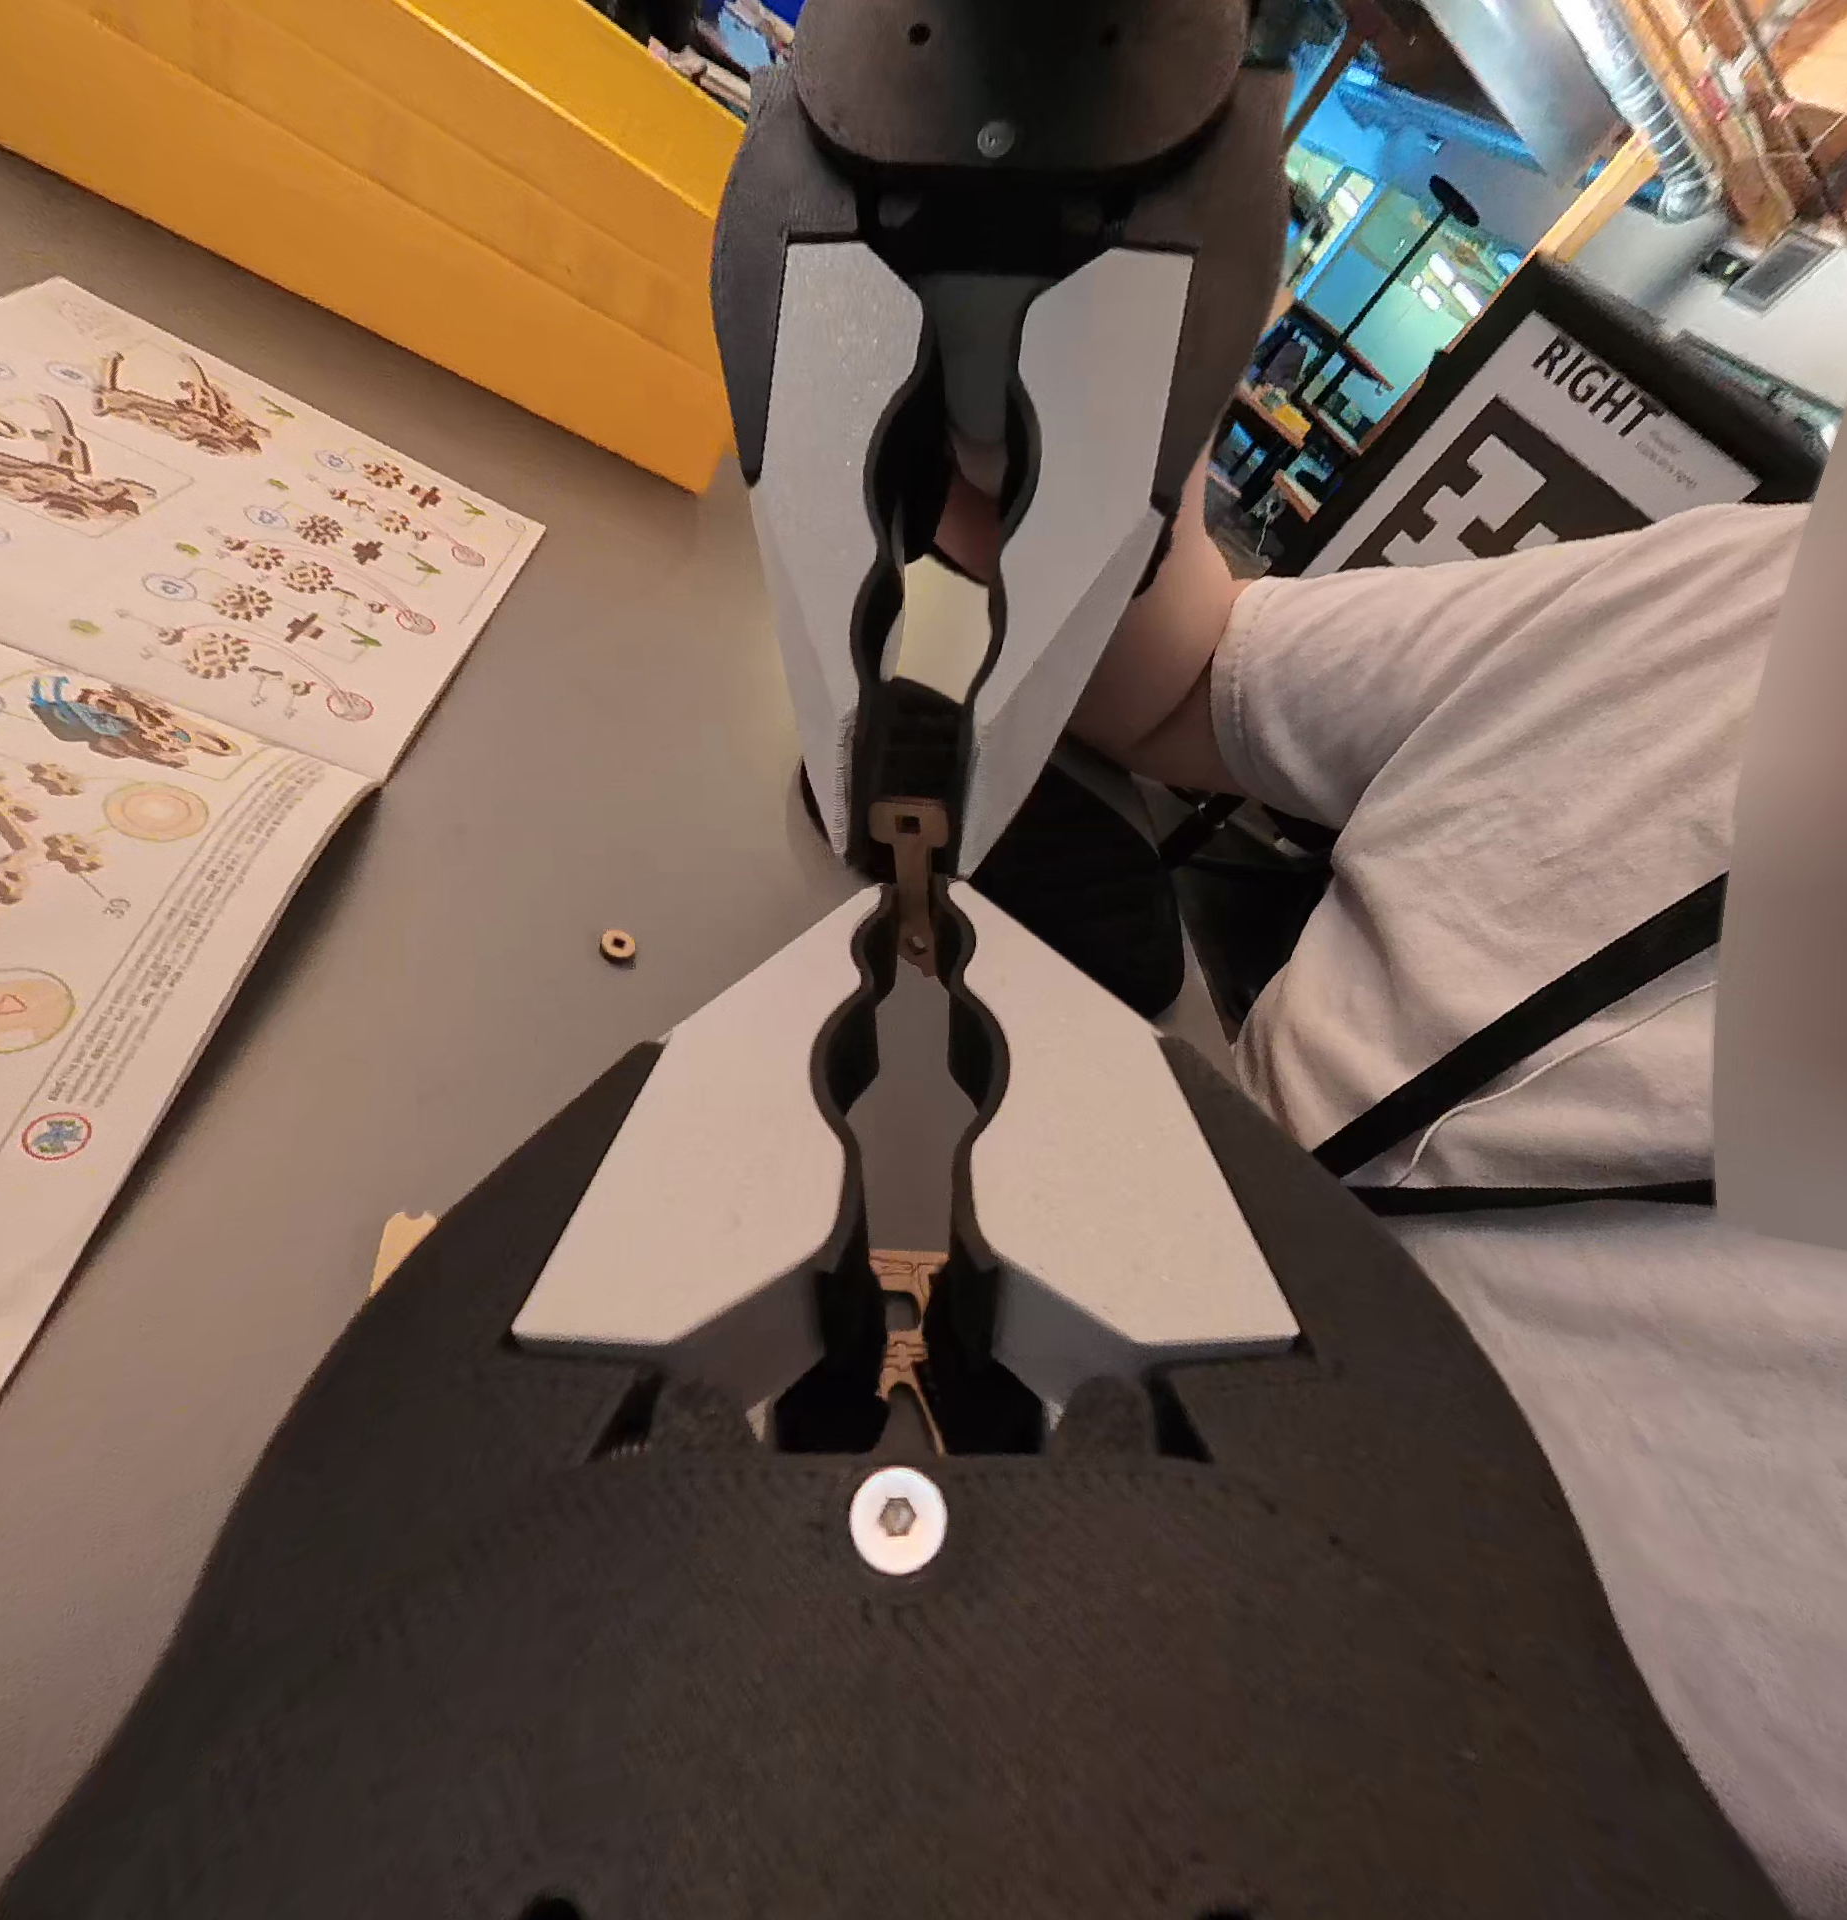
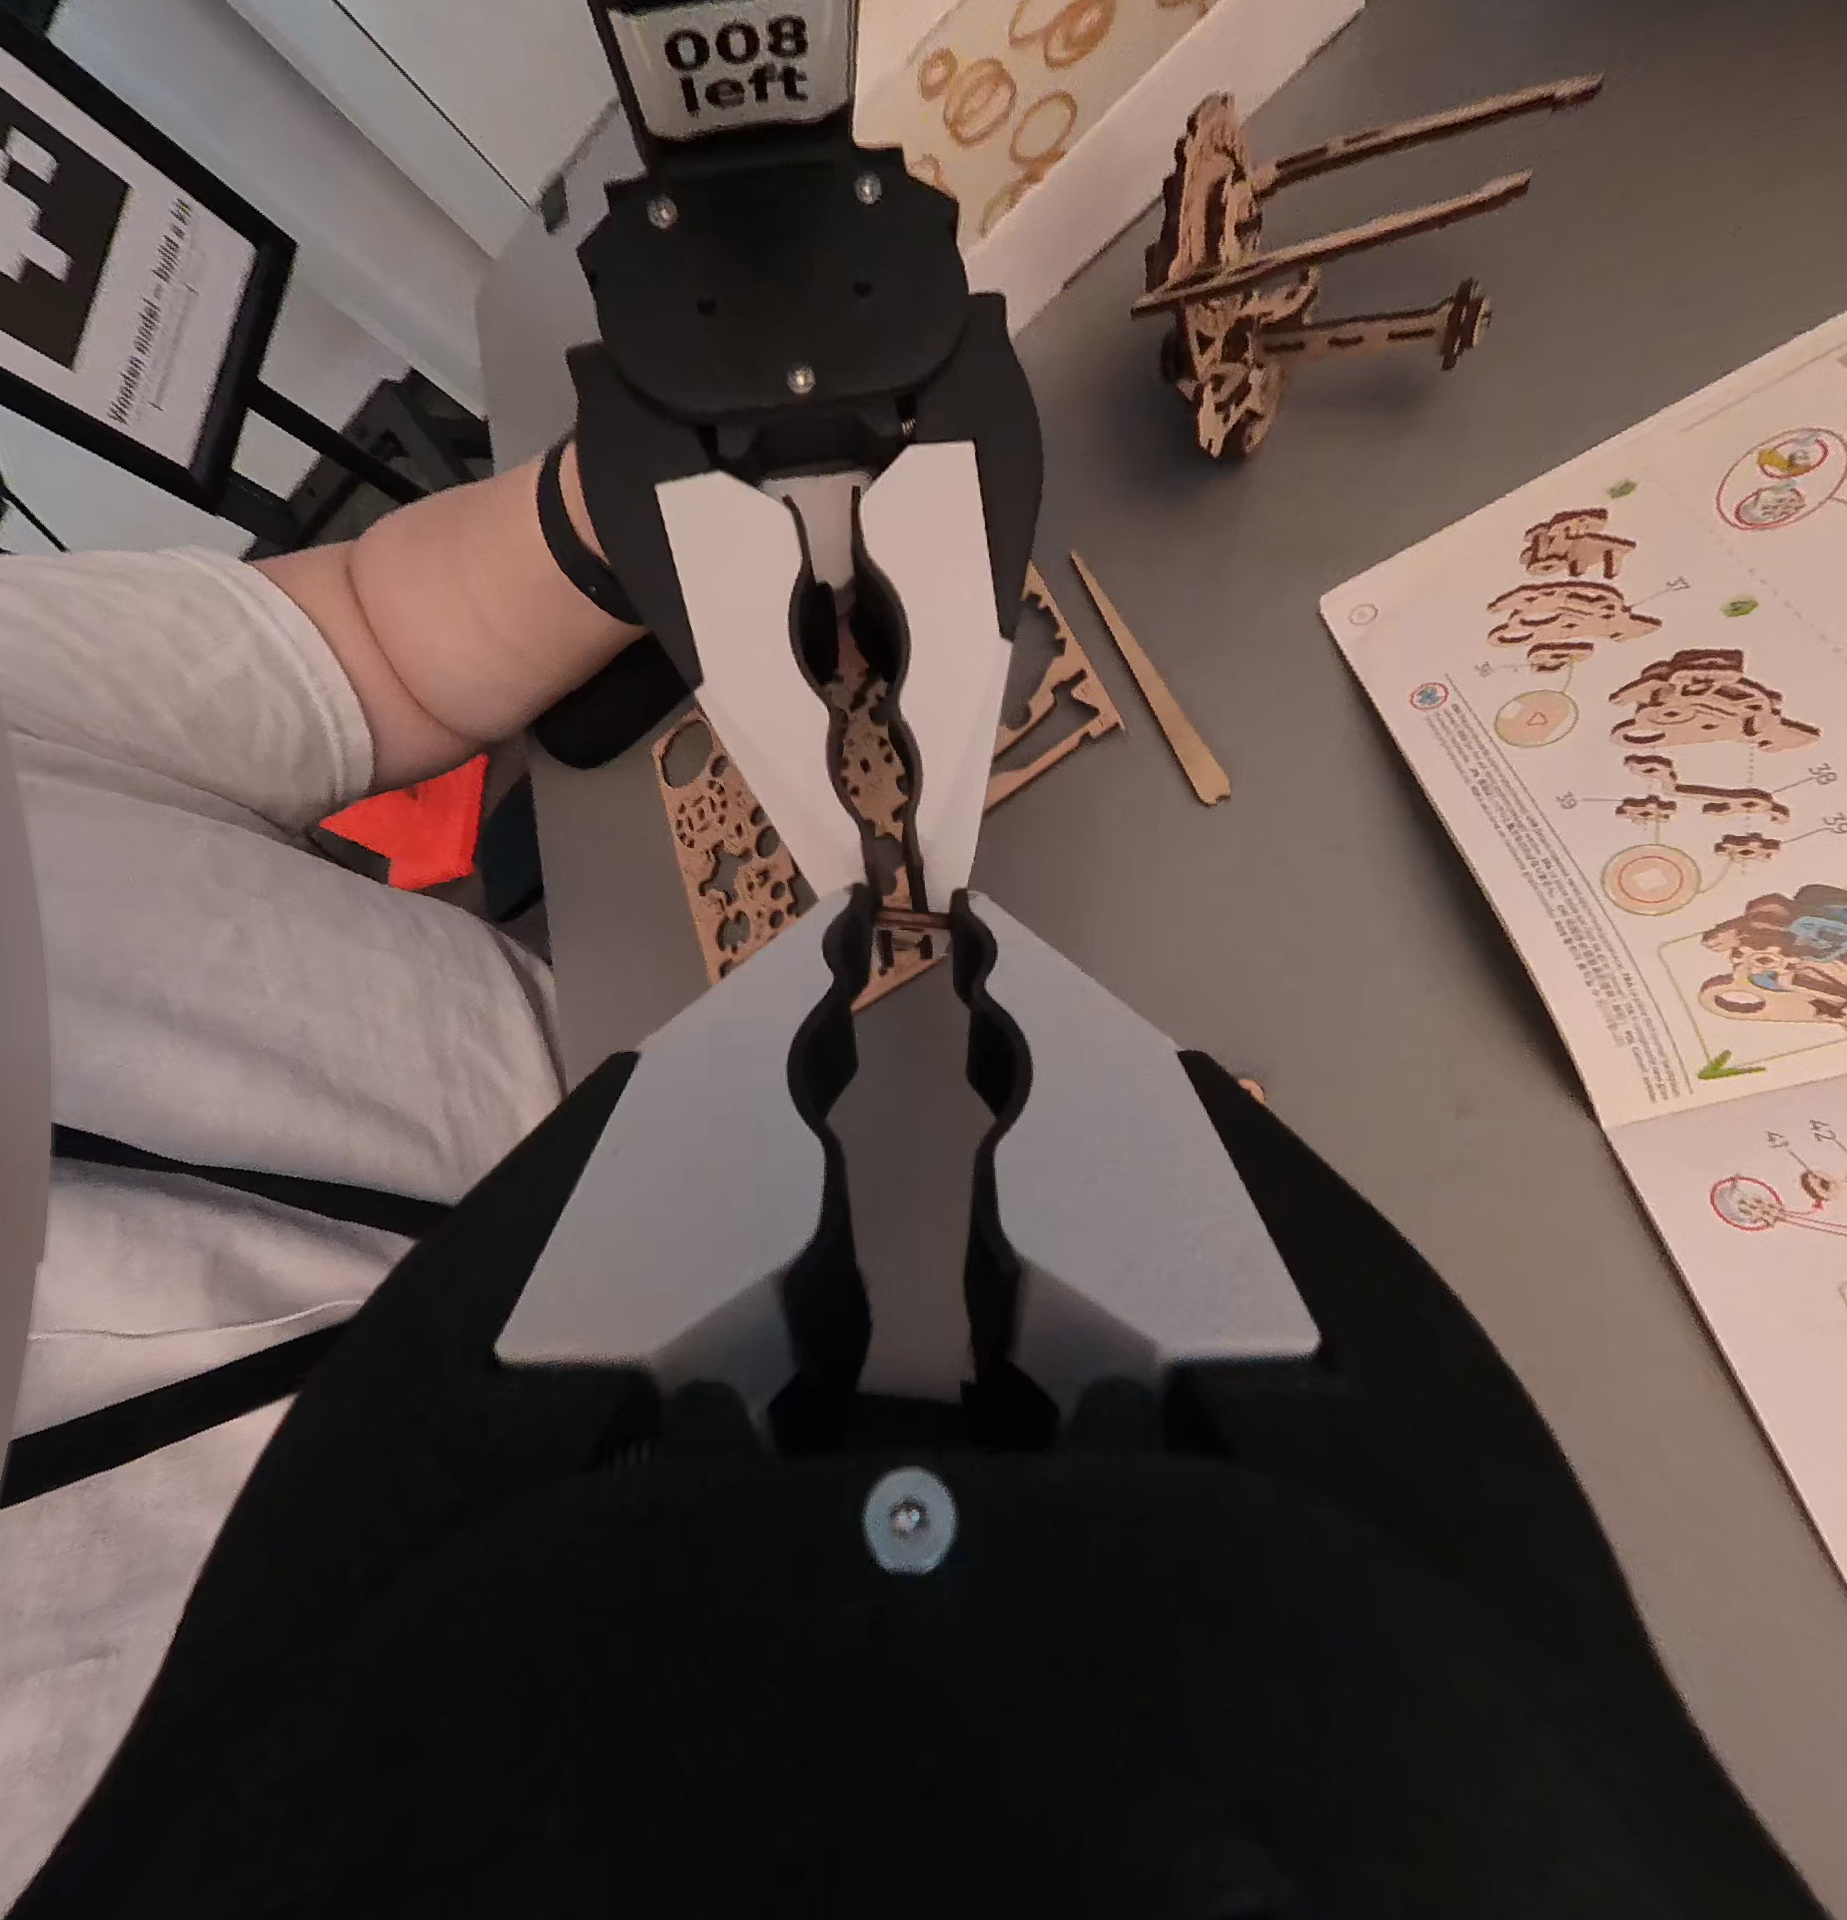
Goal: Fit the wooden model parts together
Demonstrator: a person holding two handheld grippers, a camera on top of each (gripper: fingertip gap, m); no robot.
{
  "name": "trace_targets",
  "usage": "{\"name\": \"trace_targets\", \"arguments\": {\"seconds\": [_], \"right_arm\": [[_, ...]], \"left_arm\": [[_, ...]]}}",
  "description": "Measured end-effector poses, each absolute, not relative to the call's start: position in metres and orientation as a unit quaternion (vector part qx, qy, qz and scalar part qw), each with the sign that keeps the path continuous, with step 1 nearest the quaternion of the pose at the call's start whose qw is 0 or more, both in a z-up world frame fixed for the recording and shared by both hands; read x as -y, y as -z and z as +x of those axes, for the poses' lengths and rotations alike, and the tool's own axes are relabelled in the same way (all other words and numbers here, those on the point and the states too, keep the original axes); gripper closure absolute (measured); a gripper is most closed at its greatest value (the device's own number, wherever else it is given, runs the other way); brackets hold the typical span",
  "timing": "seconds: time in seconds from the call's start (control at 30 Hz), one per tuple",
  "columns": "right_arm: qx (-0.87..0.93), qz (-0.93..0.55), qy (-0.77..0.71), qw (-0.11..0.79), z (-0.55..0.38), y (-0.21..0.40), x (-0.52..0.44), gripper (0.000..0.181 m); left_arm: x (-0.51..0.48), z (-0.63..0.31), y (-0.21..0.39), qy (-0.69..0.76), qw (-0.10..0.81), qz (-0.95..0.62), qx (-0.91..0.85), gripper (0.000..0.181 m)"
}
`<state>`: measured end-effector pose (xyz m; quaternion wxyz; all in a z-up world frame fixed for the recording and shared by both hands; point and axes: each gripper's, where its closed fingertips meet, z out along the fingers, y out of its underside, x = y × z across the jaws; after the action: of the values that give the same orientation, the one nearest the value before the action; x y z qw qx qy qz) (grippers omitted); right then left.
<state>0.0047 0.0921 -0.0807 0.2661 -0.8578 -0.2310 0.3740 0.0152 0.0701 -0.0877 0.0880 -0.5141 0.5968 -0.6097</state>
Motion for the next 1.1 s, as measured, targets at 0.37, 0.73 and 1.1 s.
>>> {"name": "trace_targets", "arguments": {"seconds": [0.37, 0.73, 1.1], "right_arm": [[0.214, -0.841, -0.420, 0.265, 0.0048, 0.0796, -0.0952, 0.169], [0.213, -0.842, -0.423, 0.259, 0.0040, 0.0821, -0.0945, 0.169], [0.221, -0.824, -0.442, 0.277, 0.0026, 0.0759, -0.0969, 0.169]], "left_arm": [[-0.0720, 0.0162, 0.0862, 0.626, 0.078, -0.516, -0.579, 0.177], [-0.0688, 0.0153, 0.0899, 0.623, 0.063, -0.517, -0.584, 0.177], [-0.0712, 0.0149, 0.0841, 0.635, 0.057, -0.518, -0.570, 0.177]]}}
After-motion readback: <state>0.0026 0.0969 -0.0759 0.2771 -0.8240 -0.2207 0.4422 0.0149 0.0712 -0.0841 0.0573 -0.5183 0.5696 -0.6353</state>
